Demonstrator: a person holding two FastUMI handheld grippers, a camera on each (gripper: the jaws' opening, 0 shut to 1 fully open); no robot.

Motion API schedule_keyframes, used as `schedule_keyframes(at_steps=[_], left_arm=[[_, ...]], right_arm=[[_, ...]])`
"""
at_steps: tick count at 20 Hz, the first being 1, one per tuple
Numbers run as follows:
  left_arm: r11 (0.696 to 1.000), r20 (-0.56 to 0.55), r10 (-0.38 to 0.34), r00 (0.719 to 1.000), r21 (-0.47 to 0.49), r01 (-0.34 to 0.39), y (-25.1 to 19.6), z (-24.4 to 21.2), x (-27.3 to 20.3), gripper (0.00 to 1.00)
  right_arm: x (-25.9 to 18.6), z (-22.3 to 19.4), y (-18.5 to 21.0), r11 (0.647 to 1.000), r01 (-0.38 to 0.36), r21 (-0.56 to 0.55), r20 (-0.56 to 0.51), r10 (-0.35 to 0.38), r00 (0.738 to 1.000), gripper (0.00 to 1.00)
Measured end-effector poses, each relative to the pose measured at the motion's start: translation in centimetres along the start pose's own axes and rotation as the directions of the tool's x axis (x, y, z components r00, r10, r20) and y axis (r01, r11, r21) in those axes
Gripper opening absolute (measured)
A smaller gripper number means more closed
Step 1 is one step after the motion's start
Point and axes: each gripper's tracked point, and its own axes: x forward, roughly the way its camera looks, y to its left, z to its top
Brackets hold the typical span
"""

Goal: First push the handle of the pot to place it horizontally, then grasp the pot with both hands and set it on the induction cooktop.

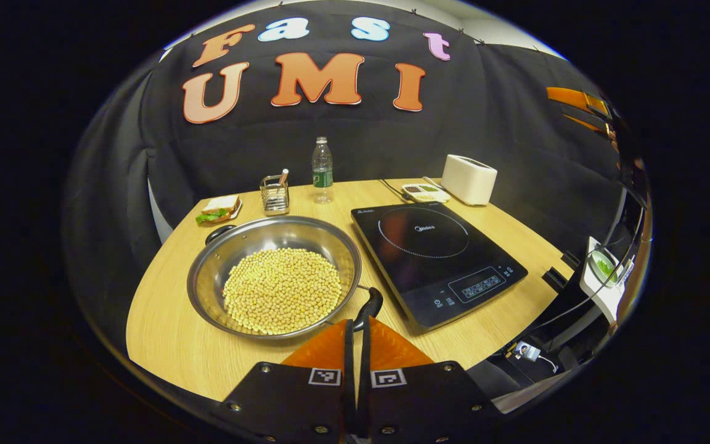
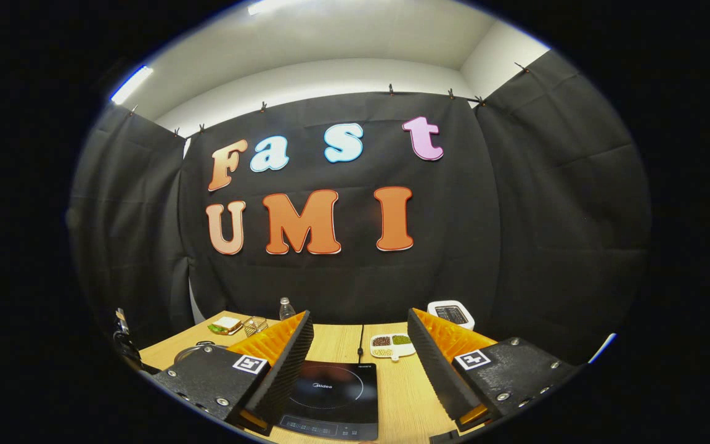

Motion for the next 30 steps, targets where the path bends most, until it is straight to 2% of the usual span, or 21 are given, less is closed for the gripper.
schedule_keyframes(at_steps=[4,8,16,23,30], left_arm=[[1.000,-0.073,0.012,0.997,-0.008,-0.012,1.0,-2.7,1.0,0.03],[0.999,-0.091,0.049,0.995,0.027,-0.046,2.2,-3.7,2.2,0.03],[0.999,-0.122,0.033,0.992,0.039,-0.029,1.6,-4.0,4.5,0.02],[1.000,-0.138,0.008,0.990,-0.008,-0.009,1.0,-3.5,5.7,0.02],[1.000,-0.148,0.010,0.989,0.011,-0.009,0.5,-2.8,6.9,0.02]], right_arm=[[0.1,-0.3,0.0,1.000,0.000,-0.001,-0.014,0.000,1.000,0.95],[0.1,-0.4,0.0,1.000,0.000,-0.002,-0.027,0.000,1.000,0.95],[0.9,-0.5,-0.4,1.000,0.013,-0.007,-0.036,-0.014,0.999,0.95],[1.3,-1.2,-1.2,1.000,0.016,0.001,-0.044,-0.016,0.999,0.95],[1.4,-1.5,-2.4,1.000,0.030,0.008,-0.040,-0.030,0.999,0.95]])
